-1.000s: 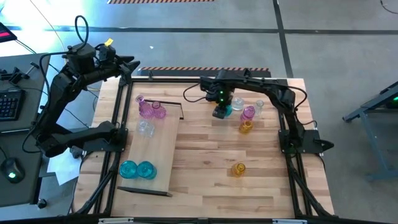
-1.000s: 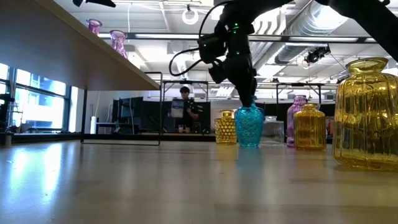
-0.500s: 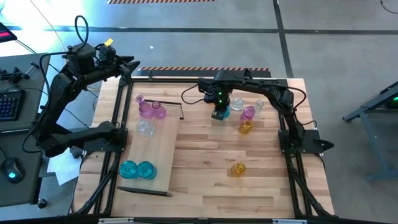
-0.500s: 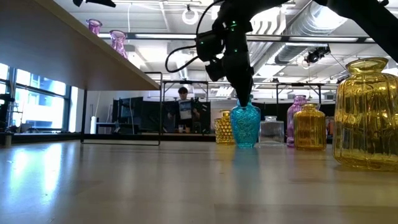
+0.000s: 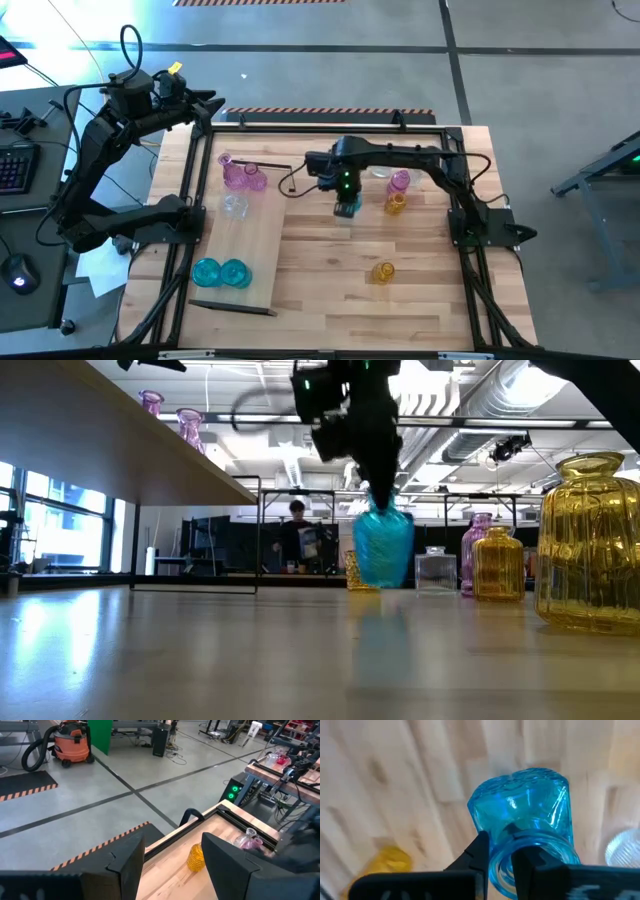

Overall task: Sort vases onto shelf
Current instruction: Put the blue flower vase on the shelf

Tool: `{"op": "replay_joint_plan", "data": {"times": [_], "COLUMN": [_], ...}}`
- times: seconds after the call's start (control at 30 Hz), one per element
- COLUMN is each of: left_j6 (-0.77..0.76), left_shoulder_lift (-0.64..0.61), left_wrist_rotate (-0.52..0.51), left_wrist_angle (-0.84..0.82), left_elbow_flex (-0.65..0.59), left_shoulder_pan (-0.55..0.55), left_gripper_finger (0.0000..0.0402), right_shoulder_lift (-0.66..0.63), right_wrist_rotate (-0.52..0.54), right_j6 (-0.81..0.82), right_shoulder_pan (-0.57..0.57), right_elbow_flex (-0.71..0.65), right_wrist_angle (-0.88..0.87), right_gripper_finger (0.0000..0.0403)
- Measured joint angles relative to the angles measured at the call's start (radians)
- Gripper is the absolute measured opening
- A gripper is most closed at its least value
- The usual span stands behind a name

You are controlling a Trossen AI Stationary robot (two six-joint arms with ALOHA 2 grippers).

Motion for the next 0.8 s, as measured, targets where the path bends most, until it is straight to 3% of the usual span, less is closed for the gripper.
{"op": "replay_joint_plan", "data": {"times": [0.33,0.5,0.8], "left_j6": [0.031,0.041,0.056], "left_shoulder_lift": [-0.019,-0.066,-0.2], "left_wrist_rotate": [0.002,0.004,0.005], "left_wrist_angle": [-0.055,-0.141,-0.215], "left_elbow_flex": [-0.004,-0.004,-0.004], "left_shoulder_pan": [-0.001,-0.003,-0.003], "left_gripper_finger": [0.0186,0.0186,0.0186], "right_shoulder_lift": [-0.006,-0.052,-0.047], "right_wrist_rotate": [0.006,-0.065,-0.074], "right_j6": [0.214,0.377,0.588], "right_shoulder_pan": [0.121,0.173,0.268], "right_elbow_flex": [0.353,0.329,0.352], "right_wrist_angle": [-0.005,0.131,0.312], "right_gripper_finger": [0.0022,0.0024,0.0025]}}
